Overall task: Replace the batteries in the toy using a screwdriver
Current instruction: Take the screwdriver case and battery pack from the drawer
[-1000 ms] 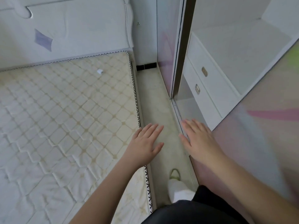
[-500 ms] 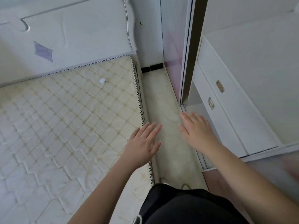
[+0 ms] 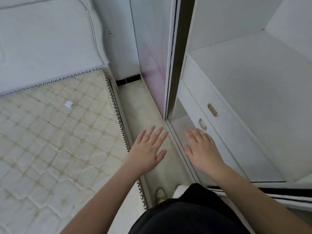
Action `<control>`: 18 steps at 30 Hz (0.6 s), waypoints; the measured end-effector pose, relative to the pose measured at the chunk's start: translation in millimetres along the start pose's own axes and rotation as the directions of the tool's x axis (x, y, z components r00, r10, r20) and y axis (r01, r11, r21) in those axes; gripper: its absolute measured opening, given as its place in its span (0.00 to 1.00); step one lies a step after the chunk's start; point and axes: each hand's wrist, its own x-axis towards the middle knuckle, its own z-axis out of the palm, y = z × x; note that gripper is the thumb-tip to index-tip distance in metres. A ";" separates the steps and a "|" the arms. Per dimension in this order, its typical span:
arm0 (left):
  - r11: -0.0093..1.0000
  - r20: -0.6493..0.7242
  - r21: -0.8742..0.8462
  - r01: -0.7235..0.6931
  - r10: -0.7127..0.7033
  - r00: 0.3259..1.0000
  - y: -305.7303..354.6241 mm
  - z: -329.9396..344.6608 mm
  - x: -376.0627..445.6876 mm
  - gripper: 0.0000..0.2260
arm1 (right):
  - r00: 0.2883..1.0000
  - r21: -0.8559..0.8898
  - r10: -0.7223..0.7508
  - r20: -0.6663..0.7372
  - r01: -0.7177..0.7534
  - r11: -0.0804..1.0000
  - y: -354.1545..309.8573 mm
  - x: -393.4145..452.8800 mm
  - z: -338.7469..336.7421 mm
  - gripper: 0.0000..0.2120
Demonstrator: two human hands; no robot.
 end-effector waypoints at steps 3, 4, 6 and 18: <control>0.998 0.041 -0.020 -0.062 0.062 0.997 -2.4 0.7 36.3 0.27 | 0.997 0.043 0.077 -0.014 -0.076 0.996 16.3 17.0 -2.2 0.38; 0.996 0.054 -0.030 -0.081 0.083 0.995 -2.3 2.2 49.5 0.27 | 0.995 0.060 0.102 -0.014 -0.101 0.993 21.7 23.4 -4.0 0.39; 0.990 0.086 -0.035 -0.140 0.143 0.986 -0.7 6.4 79.1 0.27 | 0.988 0.090 0.153 -0.019 -0.150 0.985 35.0 38.5 -4.8 0.39; 0.868 0.303 0.020 -0.496 0.468 0.830 31.5 28.6 241.3 0.28 | 0.919 0.295 0.367 0.143 -0.394 0.871 109.4 100.5 15.1 0.29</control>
